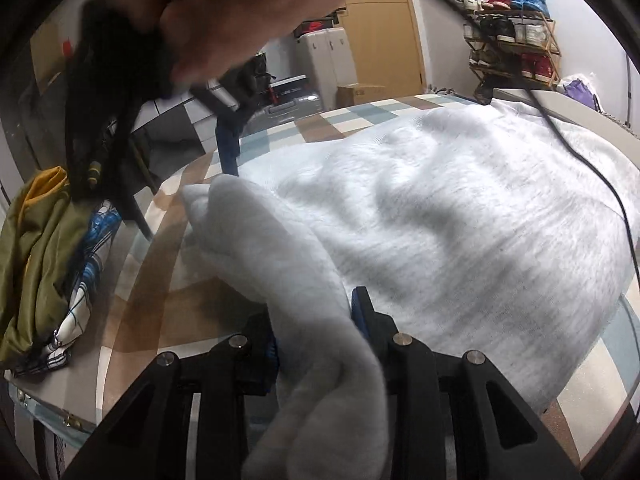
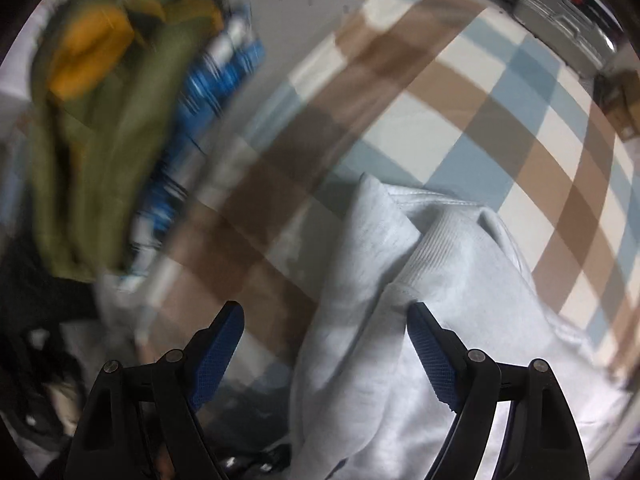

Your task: Fold large clothes

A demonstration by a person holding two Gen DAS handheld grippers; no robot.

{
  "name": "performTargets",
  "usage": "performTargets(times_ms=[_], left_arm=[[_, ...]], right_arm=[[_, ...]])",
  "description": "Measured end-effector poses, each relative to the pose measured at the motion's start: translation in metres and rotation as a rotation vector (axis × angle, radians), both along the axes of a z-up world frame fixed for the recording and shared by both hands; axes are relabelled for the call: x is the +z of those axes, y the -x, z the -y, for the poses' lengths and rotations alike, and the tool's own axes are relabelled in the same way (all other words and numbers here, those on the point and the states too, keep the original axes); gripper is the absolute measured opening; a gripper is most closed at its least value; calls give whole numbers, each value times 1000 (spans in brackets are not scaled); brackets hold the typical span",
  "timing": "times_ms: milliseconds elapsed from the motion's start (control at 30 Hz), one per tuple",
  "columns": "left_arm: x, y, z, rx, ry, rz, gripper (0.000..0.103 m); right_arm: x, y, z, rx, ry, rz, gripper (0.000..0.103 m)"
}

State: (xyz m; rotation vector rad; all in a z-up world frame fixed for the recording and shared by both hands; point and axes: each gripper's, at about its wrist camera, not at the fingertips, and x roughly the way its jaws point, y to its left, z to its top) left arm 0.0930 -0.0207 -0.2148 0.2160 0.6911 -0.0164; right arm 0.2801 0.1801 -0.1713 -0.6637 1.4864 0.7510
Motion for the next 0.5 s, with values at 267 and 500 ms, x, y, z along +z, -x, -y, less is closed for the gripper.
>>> performTargets(times_ms=[267,500], left_arm=[[6,3,-4,-18,-2,-8,26],[14,2,-39,-20,97,-17,21]], right_arm=[[-54,18,-17,105,391,154,74],[-40,17,-7,126,283,162,25]])
